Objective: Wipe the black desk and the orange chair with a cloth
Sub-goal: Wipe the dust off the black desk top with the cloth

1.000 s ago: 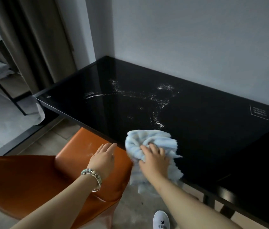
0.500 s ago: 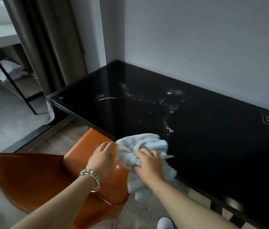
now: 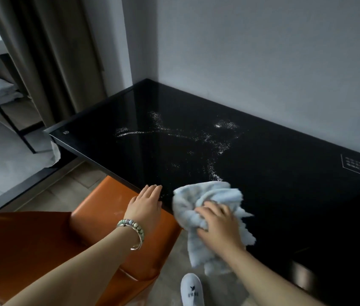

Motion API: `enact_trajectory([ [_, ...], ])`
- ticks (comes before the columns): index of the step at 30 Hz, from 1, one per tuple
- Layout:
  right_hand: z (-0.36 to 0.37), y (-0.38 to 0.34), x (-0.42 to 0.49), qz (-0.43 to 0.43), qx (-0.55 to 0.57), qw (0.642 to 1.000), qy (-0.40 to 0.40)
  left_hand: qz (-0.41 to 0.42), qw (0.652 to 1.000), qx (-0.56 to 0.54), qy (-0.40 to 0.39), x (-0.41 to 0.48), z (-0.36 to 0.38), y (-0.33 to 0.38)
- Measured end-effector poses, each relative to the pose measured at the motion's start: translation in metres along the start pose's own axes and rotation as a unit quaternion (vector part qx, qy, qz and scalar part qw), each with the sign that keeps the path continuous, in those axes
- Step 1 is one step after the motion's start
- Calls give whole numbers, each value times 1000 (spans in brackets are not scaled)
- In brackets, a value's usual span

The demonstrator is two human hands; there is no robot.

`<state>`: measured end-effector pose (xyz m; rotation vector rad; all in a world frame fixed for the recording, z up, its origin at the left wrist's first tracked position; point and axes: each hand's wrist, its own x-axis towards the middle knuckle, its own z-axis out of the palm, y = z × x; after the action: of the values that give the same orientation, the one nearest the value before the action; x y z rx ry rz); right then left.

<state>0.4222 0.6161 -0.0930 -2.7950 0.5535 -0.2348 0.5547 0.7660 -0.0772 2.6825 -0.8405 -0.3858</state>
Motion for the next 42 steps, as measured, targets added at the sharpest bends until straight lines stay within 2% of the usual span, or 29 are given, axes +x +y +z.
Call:
enact_trajectory([
  [1,1,4,2,-62,26,997,38,-4,1000,2,-2,5,2,3],
  [2,-3,12,9,-82,38,992,83,-9,1000,2,-1,11,3,5],
  [3,-9,24,17,-55,43,990,122,-15,1000,3,1,15,3,7],
  [4,-17,38,28,10,39,987,156,-21,1000,2,2,19,3,8],
  [5,-26,55,39,110,21,980,167,-28,1000,2,2,23,3,9],
  [7,-37,83,60,309,-8,949,63,-42,999,2,1,31,3,10],
  [8,-38,89,67,350,-17,936,11,-51,999,2,1,36,4,10],
  [10,-32,83,76,334,-54,940,-36,-71,997,3,7,49,6,9],
  [14,-3,43,83,128,-66,989,-32,-120,993,0,20,68,13,12],
  [16,3,41,90,35,-51,997,-35,-141,989,16,27,73,14,9],
  [17,2,47,95,18,-51,998,-17,-150,988,23,29,74,13,6],
  [19,-5,73,103,67,-81,994,10,-164,985,30,37,74,12,-1],
  [21,-12,96,108,173,-90,981,-6,-173,984,22,37,72,11,-7],
  [23,-12,97,107,223,-81,971,-11,-173,984,17,33,69,11,-11],
  [25,-5,69,103,179,-90,979,-24,-166,986,18,26,67,10,-12],
  [29,21,6,93,21,-50,998,-28,-138,989,44,8,61,4,-18],
  [31,22,-5,93,-1,-53,998,-23,-115,992,56,0,62,-4,-27],
  [33,16,2,99,58,-70,996,10,-87,994,69,-13,63,-13,-39],
  [36,7,27,96,234,-43,971,7,-67,994,78,-21,65,-21,-53],
  [37,7,22,92,267,-39,963,4,-69,995,72,-21,63,-23,-59],
  [40,16,-19,83,264,-62,962,-22,-78,996,50,-18,51,-25,-80],
  [42,30,-57,80,202,-70,976,-29,-70,997,31,-19,43,-27,-93],
])
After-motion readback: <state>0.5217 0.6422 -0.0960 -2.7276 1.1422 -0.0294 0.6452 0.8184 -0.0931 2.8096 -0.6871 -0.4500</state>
